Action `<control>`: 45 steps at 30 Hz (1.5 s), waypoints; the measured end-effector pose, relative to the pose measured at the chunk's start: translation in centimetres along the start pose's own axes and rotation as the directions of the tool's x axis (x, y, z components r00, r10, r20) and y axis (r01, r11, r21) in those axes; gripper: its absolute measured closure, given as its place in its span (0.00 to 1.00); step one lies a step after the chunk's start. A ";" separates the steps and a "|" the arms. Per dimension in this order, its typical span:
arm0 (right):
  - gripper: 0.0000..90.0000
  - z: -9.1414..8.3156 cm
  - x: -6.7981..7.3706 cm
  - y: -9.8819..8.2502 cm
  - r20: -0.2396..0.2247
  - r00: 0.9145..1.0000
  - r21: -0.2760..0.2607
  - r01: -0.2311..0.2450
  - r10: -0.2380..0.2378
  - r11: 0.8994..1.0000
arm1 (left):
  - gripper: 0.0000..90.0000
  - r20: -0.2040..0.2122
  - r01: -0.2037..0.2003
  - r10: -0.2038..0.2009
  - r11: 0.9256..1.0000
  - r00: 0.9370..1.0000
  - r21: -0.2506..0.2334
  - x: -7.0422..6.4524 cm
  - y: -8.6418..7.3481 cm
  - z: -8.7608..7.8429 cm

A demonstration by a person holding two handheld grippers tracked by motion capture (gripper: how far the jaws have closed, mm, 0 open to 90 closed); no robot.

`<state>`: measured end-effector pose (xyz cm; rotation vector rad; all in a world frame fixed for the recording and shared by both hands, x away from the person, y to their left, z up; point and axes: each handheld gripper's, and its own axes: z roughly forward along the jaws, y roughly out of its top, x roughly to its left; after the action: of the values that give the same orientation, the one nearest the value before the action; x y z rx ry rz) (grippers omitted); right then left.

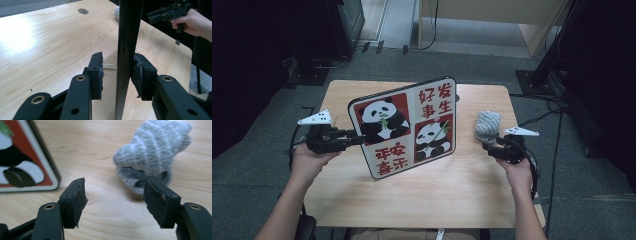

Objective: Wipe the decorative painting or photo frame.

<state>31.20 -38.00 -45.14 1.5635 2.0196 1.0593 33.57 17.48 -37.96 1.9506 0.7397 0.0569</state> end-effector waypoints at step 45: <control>0.39 0.0 2.4 -0.5 -0.097 0.992 -0.028 0.074 -0.076 0.997 | 0.53 -0.097 0.073 -0.068 0.996 0.993 0.051 2.0 -1.7 -0.5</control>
<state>30.07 -35.80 -45.17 1.4379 2.1040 1.1470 34.23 19.46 -39.70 1.9827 0.8808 0.0878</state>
